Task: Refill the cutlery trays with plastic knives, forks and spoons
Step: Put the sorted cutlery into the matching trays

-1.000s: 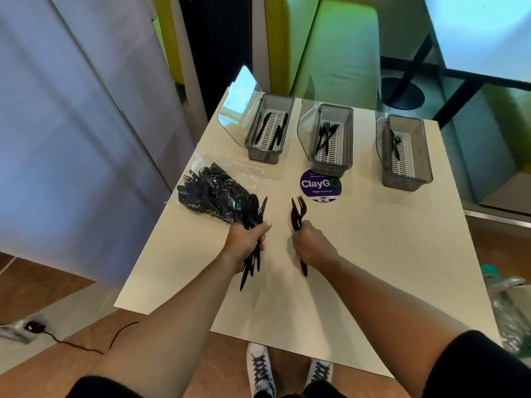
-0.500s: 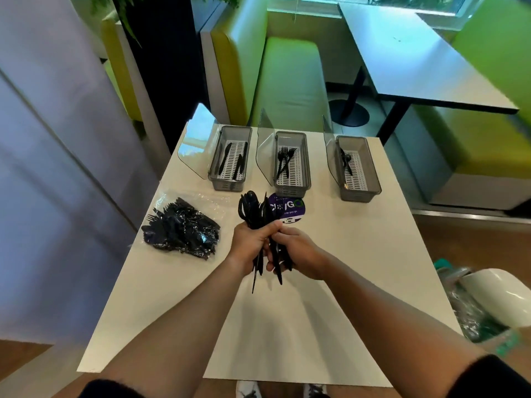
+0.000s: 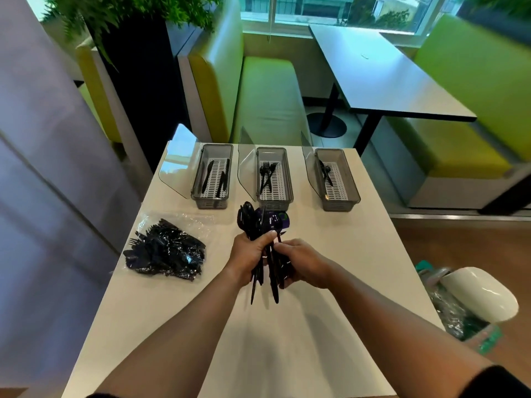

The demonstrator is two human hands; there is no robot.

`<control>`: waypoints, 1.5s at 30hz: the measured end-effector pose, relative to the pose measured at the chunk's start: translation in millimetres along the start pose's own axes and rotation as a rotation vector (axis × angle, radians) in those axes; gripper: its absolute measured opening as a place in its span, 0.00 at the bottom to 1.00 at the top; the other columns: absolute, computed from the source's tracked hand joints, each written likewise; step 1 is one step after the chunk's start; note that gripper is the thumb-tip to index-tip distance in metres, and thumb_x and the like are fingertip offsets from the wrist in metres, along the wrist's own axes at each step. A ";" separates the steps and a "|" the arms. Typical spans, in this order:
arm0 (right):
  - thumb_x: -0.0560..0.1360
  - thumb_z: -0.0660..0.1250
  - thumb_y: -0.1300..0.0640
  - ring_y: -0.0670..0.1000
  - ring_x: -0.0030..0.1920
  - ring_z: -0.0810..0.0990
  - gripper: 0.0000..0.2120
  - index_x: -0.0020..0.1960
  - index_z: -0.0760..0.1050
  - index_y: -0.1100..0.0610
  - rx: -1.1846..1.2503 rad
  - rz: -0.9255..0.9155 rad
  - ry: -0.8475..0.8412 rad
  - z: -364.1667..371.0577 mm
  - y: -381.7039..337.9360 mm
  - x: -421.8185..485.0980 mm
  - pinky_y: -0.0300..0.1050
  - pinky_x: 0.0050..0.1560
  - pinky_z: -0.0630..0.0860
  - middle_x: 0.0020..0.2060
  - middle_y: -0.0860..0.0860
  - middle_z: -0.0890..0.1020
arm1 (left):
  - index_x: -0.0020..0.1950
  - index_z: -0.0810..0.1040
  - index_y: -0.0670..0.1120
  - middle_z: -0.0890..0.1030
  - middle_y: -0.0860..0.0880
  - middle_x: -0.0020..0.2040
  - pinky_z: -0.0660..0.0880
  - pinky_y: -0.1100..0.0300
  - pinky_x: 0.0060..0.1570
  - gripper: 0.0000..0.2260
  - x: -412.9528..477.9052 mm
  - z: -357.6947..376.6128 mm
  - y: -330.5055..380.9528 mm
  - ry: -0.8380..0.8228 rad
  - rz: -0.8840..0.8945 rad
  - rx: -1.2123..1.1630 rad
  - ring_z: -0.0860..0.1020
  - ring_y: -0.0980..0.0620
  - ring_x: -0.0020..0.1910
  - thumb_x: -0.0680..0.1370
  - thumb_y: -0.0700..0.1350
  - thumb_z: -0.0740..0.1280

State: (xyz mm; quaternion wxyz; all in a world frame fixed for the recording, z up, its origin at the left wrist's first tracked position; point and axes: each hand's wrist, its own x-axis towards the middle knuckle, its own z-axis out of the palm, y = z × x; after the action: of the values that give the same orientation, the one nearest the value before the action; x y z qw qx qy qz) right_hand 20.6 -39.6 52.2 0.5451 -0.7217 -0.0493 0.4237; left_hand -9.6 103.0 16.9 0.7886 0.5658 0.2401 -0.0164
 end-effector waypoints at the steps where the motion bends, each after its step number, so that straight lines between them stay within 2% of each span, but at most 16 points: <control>1: 0.86 0.55 0.52 0.60 0.42 0.83 0.18 0.59 0.78 0.63 0.004 -0.001 0.002 -3.5 -0.7 1.9 0.56 0.41 0.83 0.53 0.66 0.83 | 0.51 0.84 0.42 0.86 0.42 0.43 0.83 0.43 0.50 0.05 2.3 2.7 0.6 0.018 -0.003 -0.015 0.85 0.42 0.44 0.77 0.42 0.73; 4: 0.86 0.55 0.52 0.61 0.44 0.84 0.18 0.60 0.77 0.63 0.019 -0.009 -0.021 -15.1 -2.8 9.2 0.58 0.44 0.83 0.52 0.65 0.83 | 0.52 0.84 0.42 0.87 0.38 0.47 0.81 0.38 0.53 0.06 10.6 9.3 2.8 0.060 -0.004 -0.045 0.85 0.36 0.49 0.78 0.43 0.73; 7: 0.86 0.56 0.52 0.57 0.37 0.82 0.16 0.60 0.76 0.63 0.017 -0.027 -0.015 -26.2 -8.2 20.0 0.53 0.37 0.82 0.42 0.60 0.82 | 0.50 0.85 0.43 0.86 0.37 0.48 0.77 0.34 0.56 0.06 22.7 13.3 8.3 0.083 0.017 -0.042 0.83 0.31 0.52 0.78 0.45 0.73; 11: 0.86 0.55 0.55 0.49 0.23 0.70 0.09 0.55 0.71 0.59 -0.009 -0.118 0.123 -47.8 -22.7 45.2 0.41 0.23 0.63 0.28 0.53 0.73 | 0.51 0.84 0.45 0.87 0.43 0.44 0.78 0.46 0.45 0.04 36.7 17.3 20.1 0.114 0.046 -0.010 0.84 0.41 0.44 0.79 0.44 0.71; 15: 0.85 0.55 0.56 0.47 0.23 0.68 0.08 0.53 0.72 0.59 0.027 -0.154 0.208 -68.9 -49.7 79.8 0.40 0.22 0.60 0.30 0.52 0.72 | 0.52 0.84 0.42 0.87 0.41 0.47 0.83 0.50 0.46 0.04 53.6 17.3 33.1 0.109 0.028 -0.045 0.86 0.43 0.45 0.79 0.41 0.71; 18: 0.84 0.55 0.57 0.47 0.28 0.73 0.10 0.55 0.74 0.59 0.030 -0.114 0.289 -77.1 -69.4 111.7 0.38 0.22 0.66 0.35 0.53 0.75 | 0.56 0.83 0.37 0.86 0.37 0.50 0.82 0.52 0.45 0.09 61.4 17.0 40.1 0.104 0.020 -0.086 0.86 0.42 0.48 0.78 0.39 0.71; 20: 0.84 0.56 0.57 0.51 0.35 0.78 0.10 0.57 0.74 0.59 0.062 -0.089 0.314 -82.2 -79.3 134.5 0.43 0.29 0.75 0.40 0.55 0.79 | 0.57 0.82 0.35 0.86 0.37 0.50 0.82 0.53 0.46 0.11 66.9 17.0 42.4 0.098 0.022 -0.098 0.86 0.42 0.48 0.78 0.39 0.72; 22: 0.84 0.56 0.57 0.54 0.38 0.81 0.09 0.56 0.73 0.59 0.111 -0.057 0.308 -84.1 -82.0 157.4 0.52 0.40 0.81 0.42 0.57 0.81 | 0.54 0.81 0.33 0.87 0.41 0.42 0.81 0.58 0.39 0.10 69.6 16.0 46.2 0.115 0.023 -0.086 0.86 0.47 0.39 0.78 0.39 0.72; 24: 0.84 0.56 0.57 0.51 0.32 0.78 0.11 0.62 0.72 0.60 0.143 -0.017 0.300 -85.1 -84.0 170.6 0.49 0.34 0.77 0.38 0.54 0.78 | 0.48 0.80 0.35 0.83 0.49 0.30 0.76 0.64 0.28 0.05 71.4 15.8 47.7 0.121 0.008 -0.069 0.81 0.54 0.27 0.78 0.38 0.70; 25: 0.85 0.56 0.56 0.51 0.31 0.78 0.13 0.66 0.71 0.59 0.129 0.004 0.306 -86.0 -84.2 175.3 0.48 0.32 0.77 0.38 0.54 0.79 | 0.47 0.79 0.37 0.81 0.50 0.28 0.74 0.65 0.26 0.04 71.5 16.9 49.1 0.123 0.000 -0.072 0.79 0.56 0.24 0.79 0.38 0.70; 29: 0.84 0.58 0.52 0.55 0.39 0.84 0.18 0.72 0.69 0.54 0.039 0.021 0.302 -87.4 -76.9 183.7 0.60 0.49 0.84 0.42 0.57 0.82 | 0.46 0.79 0.37 0.80 0.51 0.27 0.73 0.65 0.26 0.04 74.9 15.4 48.0 0.143 -0.008 -0.085 0.78 0.56 0.24 0.78 0.38 0.71; 33: 0.82 0.63 0.49 0.50 0.33 0.80 0.14 0.60 0.77 0.59 0.012 -0.153 0.310 -84.5 -77.7 164.9 0.49 0.37 0.81 0.40 0.54 0.82 | 0.46 0.80 0.37 0.80 0.49 0.28 0.72 0.64 0.24 0.06 79.3 15.3 46.7 0.131 -0.009 -0.113 0.77 0.55 0.24 0.76 0.39 0.73; 35: 0.81 0.65 0.48 0.48 0.28 0.75 0.17 0.52 0.80 0.62 0.084 -0.193 0.180 -83.5 -77.5 153.4 0.43 0.28 0.73 0.35 0.53 0.79 | 0.48 0.80 0.35 0.81 0.49 0.29 0.73 0.65 0.24 0.04 82.2 17.1 50.0 0.113 -0.001 -0.113 0.78 0.55 0.23 0.77 0.36 0.72; 38: 0.78 0.71 0.47 0.49 0.28 0.74 0.20 0.51 0.80 0.67 0.050 -0.148 0.018 -81.7 -72.3 141.5 0.42 0.29 0.70 0.31 0.54 0.77 | 0.54 0.82 0.34 0.86 0.42 0.40 0.79 0.61 0.33 0.09 89.1 16.5 50.0 0.063 0.007 -0.098 0.84 0.51 0.34 0.76 0.37 0.73; 42: 0.78 0.72 0.55 0.48 0.28 0.73 0.14 0.52 0.79 0.67 0.168 -0.114 0.085 -75.5 -65.0 130.0 0.39 0.26 0.69 0.32 0.53 0.76 | 0.52 0.86 0.40 0.85 0.35 0.45 0.78 0.53 0.45 0.08 95.6 11.4 45.0 -0.037 -0.001 0.005 0.83 0.45 0.41 0.75 0.41 0.75; 45: 0.81 0.66 0.56 0.50 0.31 0.74 0.09 0.50 0.77 0.62 0.178 -0.103 0.248 -64.3 -70.6 120.7 0.42 0.27 0.69 0.35 0.55 0.78 | 0.53 0.84 0.39 0.86 0.44 0.40 0.78 0.60 0.39 0.07 89.8 8.8 45.4 -0.088 -0.001 0.033 0.83 0.50 0.37 0.78 0.41 0.71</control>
State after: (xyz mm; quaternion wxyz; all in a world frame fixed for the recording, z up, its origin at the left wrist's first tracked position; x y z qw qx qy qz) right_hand 167.8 5.1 46.3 0.6299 -0.7138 0.0191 0.3055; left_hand 86.5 133.5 23.5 0.7889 0.5774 0.2050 -0.0458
